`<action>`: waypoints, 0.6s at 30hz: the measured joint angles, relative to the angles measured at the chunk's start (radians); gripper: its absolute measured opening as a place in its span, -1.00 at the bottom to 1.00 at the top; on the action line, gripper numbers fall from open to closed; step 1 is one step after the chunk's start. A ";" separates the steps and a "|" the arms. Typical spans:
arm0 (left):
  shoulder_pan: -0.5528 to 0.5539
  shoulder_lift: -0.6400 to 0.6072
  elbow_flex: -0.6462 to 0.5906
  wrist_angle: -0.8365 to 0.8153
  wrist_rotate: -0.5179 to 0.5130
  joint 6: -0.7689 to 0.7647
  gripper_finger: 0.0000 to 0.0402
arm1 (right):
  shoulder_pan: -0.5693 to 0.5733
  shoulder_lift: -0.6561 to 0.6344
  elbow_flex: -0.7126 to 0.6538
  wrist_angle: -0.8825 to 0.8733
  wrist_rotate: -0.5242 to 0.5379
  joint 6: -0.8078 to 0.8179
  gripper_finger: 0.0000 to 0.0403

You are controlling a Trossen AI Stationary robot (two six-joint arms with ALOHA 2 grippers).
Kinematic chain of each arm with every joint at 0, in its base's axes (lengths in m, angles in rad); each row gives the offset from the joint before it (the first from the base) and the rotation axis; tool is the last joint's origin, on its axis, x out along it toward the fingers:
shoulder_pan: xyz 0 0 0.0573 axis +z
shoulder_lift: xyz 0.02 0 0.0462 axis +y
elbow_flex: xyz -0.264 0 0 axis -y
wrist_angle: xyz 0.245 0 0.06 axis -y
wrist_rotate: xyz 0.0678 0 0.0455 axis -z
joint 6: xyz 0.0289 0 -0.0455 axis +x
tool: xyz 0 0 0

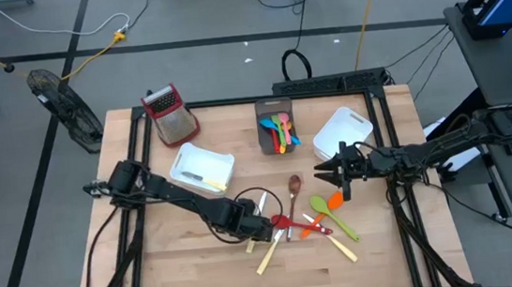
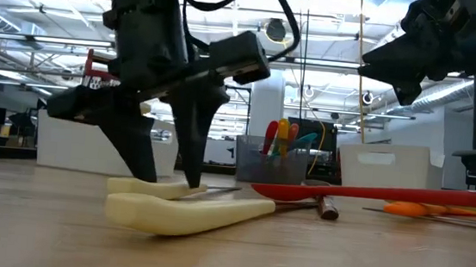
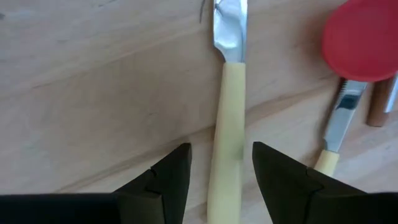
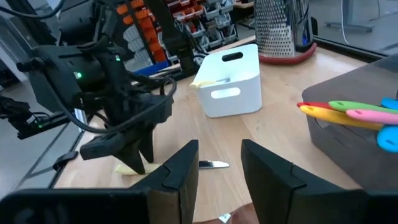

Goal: Pick & Place Kitchen Items
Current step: Put the yellow knife into the left white bin

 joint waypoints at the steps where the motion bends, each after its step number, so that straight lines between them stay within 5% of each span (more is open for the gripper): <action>1: -0.001 0.004 0.001 0.003 0.003 0.000 -0.10 | 0.000 0.000 0.000 0.002 0.000 0.000 -0.43; 18: -0.046 0.014 -0.002 -0.005 -0.018 0.037 -0.10 | 0.000 0.000 0.000 0.000 0.006 -0.005 -0.43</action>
